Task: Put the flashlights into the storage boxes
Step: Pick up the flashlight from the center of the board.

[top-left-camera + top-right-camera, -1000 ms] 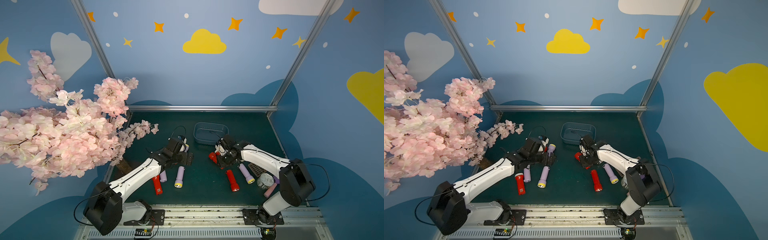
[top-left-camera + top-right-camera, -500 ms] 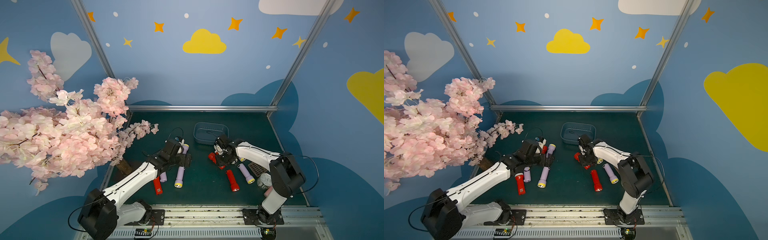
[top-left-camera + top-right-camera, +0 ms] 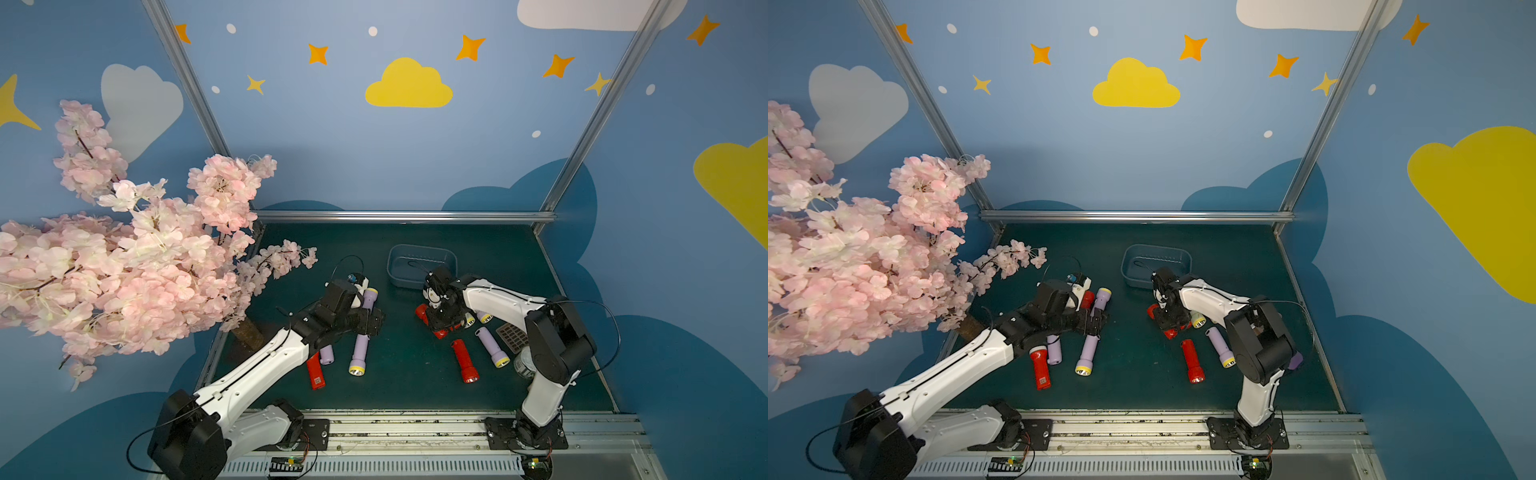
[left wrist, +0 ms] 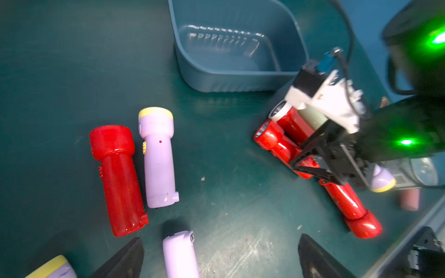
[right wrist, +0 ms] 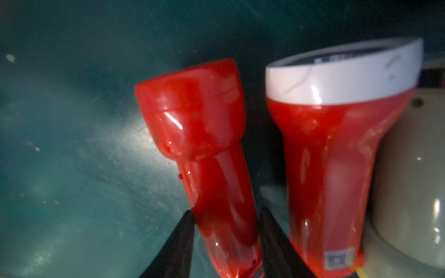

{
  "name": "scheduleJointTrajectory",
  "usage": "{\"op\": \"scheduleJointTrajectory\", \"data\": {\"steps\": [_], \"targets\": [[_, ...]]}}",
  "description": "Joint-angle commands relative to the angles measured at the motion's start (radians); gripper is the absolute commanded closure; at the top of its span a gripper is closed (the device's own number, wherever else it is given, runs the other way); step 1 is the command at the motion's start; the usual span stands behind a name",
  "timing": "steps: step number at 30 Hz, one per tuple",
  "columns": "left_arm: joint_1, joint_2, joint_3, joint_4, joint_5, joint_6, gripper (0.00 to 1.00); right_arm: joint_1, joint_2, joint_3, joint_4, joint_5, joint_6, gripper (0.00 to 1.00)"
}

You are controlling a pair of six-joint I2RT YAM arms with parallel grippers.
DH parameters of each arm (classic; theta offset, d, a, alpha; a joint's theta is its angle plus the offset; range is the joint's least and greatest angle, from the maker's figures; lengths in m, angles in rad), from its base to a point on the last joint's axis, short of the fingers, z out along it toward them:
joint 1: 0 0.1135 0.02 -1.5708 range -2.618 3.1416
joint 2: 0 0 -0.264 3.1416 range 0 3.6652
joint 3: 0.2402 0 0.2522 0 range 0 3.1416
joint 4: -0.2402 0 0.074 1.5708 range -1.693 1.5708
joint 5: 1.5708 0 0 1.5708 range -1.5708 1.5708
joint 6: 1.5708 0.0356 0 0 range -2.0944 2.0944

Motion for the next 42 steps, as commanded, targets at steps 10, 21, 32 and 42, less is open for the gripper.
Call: {"op": "scheduleJointTrajectory", "data": {"steps": [10, 21, 32, 42], "targets": [[0.000, -0.098, 0.011, -0.046, 0.045, -0.001, 0.01, 0.020, 0.071, 0.057, -0.023, -0.028, 0.009, 0.56], [0.000, -0.137, -0.006, -0.051, 0.036, -0.001, 0.01, 0.037, 0.068, 0.070, -0.052, -0.012, 0.025, 0.71], [0.000, -0.149, -0.014, -0.050, 0.032, -0.004, 0.01, 0.072, -0.038, 0.146, -0.143, -0.020, 0.065, 0.76], [0.000, -0.166, -0.028, -0.038, 0.030, -0.025, 0.01, 0.067, -0.047, 0.299, -0.174, -0.033, 0.099, 0.77]]}}
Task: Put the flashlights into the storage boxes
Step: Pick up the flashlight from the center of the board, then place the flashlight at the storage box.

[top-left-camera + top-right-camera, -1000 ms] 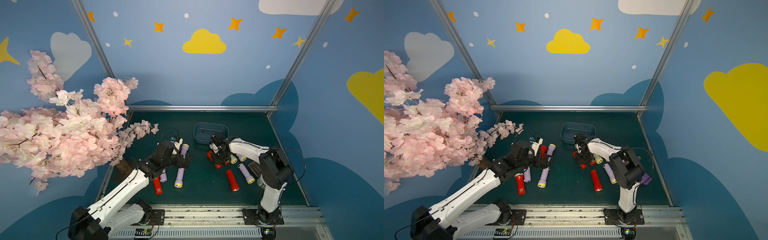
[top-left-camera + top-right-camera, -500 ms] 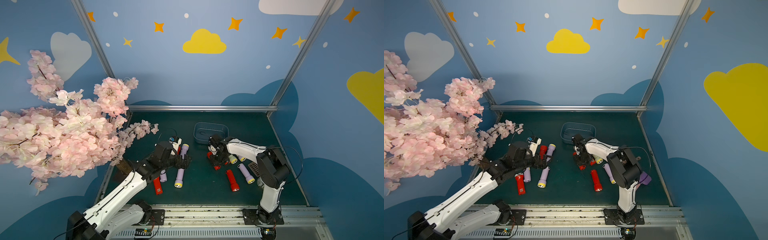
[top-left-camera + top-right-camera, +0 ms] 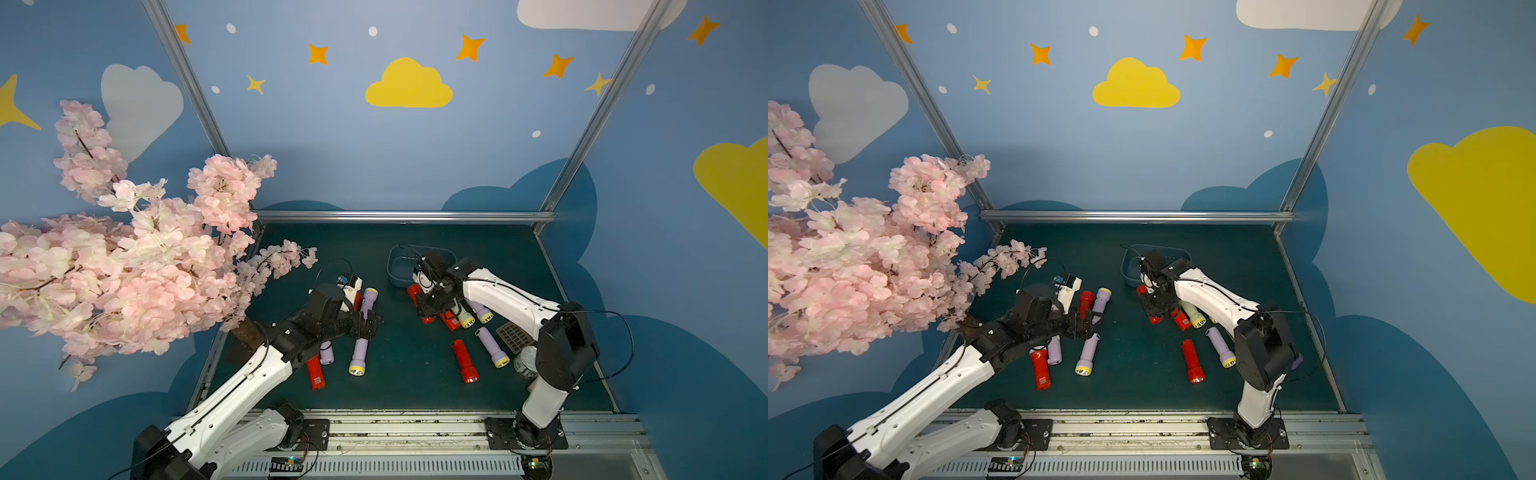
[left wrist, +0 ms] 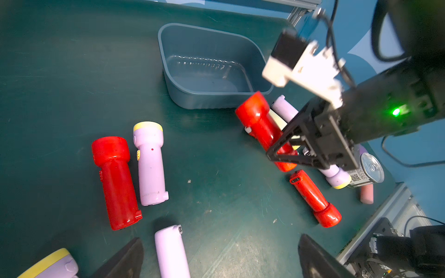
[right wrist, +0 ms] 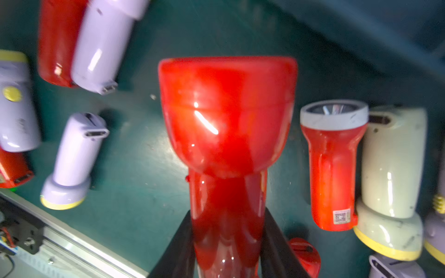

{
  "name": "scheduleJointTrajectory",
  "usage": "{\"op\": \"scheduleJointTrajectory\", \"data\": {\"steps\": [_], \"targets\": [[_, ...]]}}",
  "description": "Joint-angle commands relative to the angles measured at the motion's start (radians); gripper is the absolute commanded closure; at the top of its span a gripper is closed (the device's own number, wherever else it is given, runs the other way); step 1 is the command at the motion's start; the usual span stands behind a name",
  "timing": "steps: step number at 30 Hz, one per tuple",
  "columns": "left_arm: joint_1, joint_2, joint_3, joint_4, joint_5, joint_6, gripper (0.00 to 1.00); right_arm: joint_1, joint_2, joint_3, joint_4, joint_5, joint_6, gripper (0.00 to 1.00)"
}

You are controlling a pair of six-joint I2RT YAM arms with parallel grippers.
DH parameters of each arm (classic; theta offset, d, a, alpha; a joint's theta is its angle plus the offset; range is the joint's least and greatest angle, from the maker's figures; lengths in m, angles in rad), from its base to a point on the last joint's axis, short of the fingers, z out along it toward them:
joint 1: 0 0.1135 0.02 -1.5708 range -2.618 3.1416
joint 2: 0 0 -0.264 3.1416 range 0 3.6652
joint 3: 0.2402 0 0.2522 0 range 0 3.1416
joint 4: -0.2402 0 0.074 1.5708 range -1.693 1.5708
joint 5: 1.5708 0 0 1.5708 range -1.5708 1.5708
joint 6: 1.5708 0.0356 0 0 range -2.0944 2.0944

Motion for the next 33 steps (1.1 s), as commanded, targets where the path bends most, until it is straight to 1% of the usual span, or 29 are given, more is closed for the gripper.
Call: {"op": "scheduleJointTrajectory", "data": {"steps": [1, 5, 12, 18, 25, 33], "targets": [[0.000, -0.019, -0.017, 0.005, -0.006, -0.015, 0.01, -0.008, 0.014, 0.079, -0.029, 0.001, 0.024, 0.77], [0.000, -0.022, -0.019, 0.005, -0.019, -0.017, 0.01, -0.028, 0.080, 0.181, -0.009, -0.004, 0.049, 0.76], [0.000, -0.025, -0.025, 0.009, -0.022, -0.034, 0.01, -0.075, 0.253, 0.420, -0.004, -0.051, 0.091, 0.76], [0.003, -0.016, -0.022, 0.016, -0.045, -0.034, 0.01, -0.115, 0.384, 0.561, 0.046, -0.087, 0.136, 0.76], [0.004, 0.019, -0.019, 0.026, -0.039, -0.037, 0.01, -0.153, 0.512, 0.661, 0.086, -0.134, 0.153, 0.76], [0.011, 0.068, -0.009, 0.043, -0.044, -0.034, 0.01, -0.183, 0.620, 0.704, 0.145, -0.182, 0.203, 0.76]]}}
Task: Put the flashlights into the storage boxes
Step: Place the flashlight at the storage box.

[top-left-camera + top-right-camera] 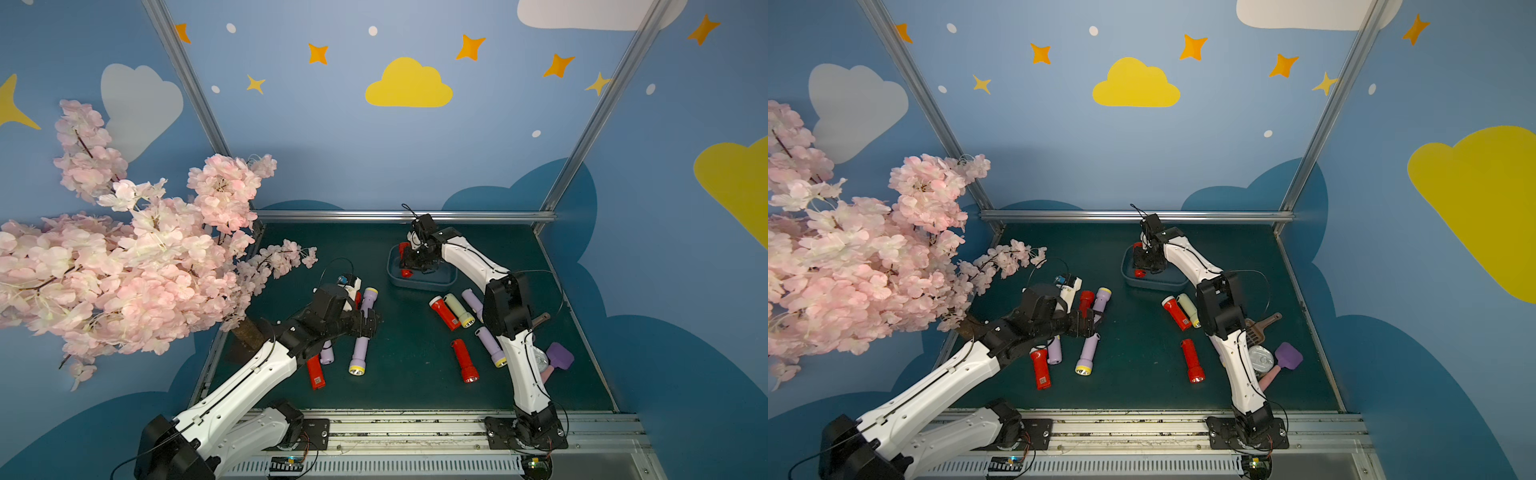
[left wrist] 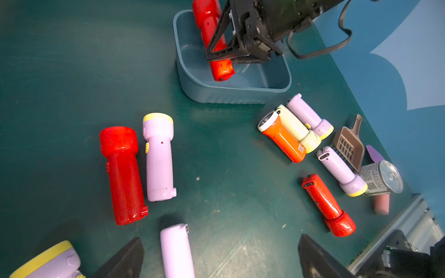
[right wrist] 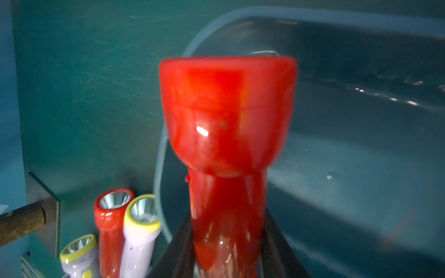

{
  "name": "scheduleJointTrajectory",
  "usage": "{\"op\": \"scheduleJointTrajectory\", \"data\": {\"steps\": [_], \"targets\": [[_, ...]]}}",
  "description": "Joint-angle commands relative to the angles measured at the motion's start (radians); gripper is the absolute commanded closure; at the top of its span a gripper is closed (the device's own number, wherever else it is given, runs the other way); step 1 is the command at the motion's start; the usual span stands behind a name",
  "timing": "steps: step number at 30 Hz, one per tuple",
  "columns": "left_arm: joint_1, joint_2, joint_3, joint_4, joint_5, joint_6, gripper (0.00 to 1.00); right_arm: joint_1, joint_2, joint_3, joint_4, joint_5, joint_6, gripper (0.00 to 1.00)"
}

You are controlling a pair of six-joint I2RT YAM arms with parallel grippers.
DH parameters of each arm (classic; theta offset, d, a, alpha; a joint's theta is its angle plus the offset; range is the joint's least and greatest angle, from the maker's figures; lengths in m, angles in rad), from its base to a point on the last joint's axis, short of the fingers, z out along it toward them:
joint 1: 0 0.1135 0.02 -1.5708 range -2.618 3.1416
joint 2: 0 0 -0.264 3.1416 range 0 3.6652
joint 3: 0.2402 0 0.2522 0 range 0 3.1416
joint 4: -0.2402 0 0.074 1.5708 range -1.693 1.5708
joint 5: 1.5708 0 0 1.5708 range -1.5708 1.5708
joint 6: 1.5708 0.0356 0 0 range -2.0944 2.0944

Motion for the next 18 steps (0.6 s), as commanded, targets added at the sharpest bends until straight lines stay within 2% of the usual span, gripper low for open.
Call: {"op": "scheduleJointTrajectory", "data": {"steps": [1, 9, 18], "targets": [[0.007, 0.020, 0.007, 0.023, -0.007, 0.001, 0.01, -0.007, 0.041, 0.058, 0.035, -0.036, 0.031, 0.75], [0.013, 0.075, 0.028, 0.024, -0.009, 0.011, 0.01, -0.024, 0.141, 0.140, 0.042, -0.104, 0.064, 0.74], [0.022, 0.106, 0.027, 0.033, -0.004, 0.012, 0.01, -0.030, 0.174, 0.142, 0.048, -0.139, 0.087, 0.72]]}}
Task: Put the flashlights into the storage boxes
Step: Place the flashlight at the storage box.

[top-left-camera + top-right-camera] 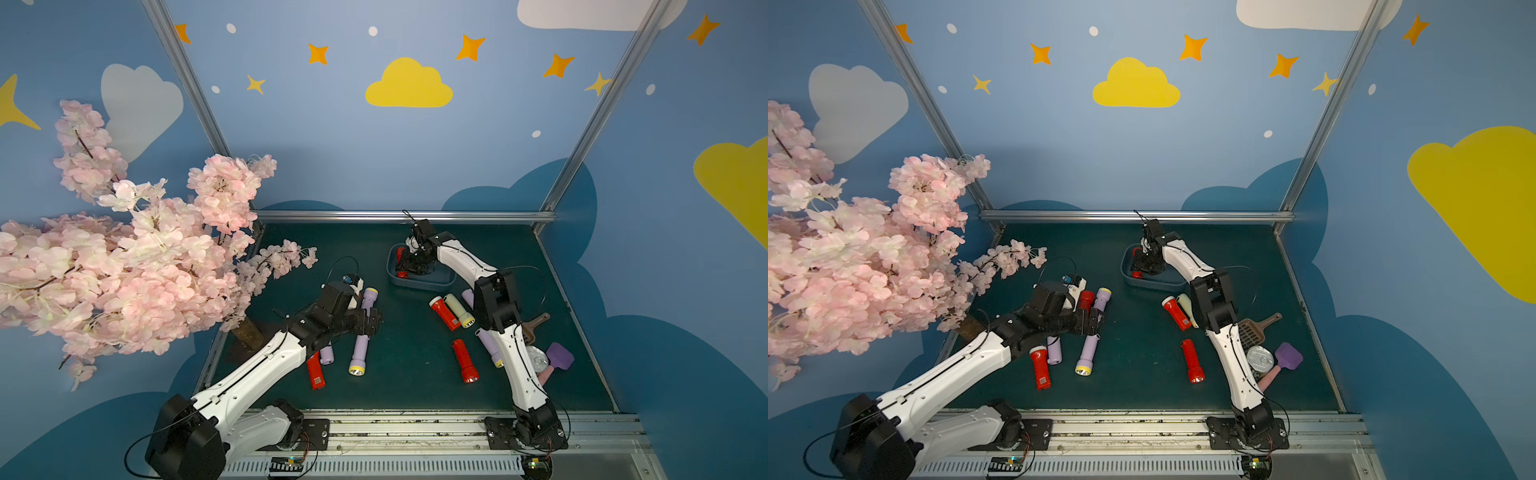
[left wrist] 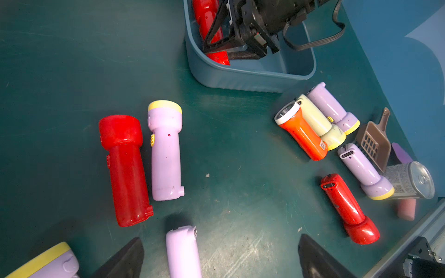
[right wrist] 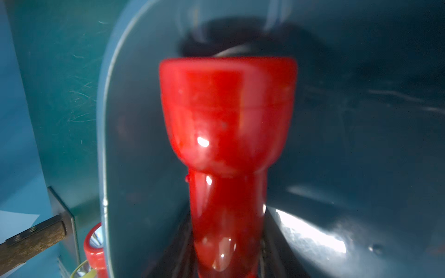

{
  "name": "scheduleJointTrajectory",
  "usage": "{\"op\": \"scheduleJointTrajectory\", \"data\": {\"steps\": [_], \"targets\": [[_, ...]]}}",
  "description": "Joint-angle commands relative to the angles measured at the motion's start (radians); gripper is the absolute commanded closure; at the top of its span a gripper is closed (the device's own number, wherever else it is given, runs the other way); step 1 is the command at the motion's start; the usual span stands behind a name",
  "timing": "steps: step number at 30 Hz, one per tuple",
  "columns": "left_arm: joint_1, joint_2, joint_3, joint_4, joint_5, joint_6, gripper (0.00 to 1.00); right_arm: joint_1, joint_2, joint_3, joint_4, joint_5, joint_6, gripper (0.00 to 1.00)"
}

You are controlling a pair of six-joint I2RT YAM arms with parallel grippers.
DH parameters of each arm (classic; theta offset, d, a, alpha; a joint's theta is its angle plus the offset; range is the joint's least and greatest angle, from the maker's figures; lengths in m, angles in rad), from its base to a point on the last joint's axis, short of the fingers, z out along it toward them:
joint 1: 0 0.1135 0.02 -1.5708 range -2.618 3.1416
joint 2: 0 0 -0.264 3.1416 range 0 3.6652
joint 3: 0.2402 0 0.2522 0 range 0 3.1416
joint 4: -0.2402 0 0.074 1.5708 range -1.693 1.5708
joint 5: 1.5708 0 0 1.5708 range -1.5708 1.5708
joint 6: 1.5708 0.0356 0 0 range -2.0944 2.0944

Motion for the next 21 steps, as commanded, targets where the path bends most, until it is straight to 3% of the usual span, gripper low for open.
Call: {"op": "scheduleJointTrajectory", "data": {"steps": [1, 9, 14, 21], "targets": [[0.007, 0.011, 0.027, 0.012, 0.004, 0.011, 0.01, -0.005, 0.018, 0.028, 0.017, -0.032, 0.017, 0.71], [0.013, 0.020, 0.023, 0.019, 0.014, 0.011, 0.01, -0.006, -0.017, -0.030, 0.032, -0.040, 0.016, 0.55], [0.014, 0.013, 0.022, 0.018, 0.021, 0.010, 0.01, -0.001, -0.062, -0.068, 0.047, -0.042, 0.001, 0.38], [0.014, -0.016, 0.020, 0.013, 0.018, 0.010, 0.01, 0.000, -0.162, -0.119, 0.078, -0.015, -0.016, 0.37]]}}
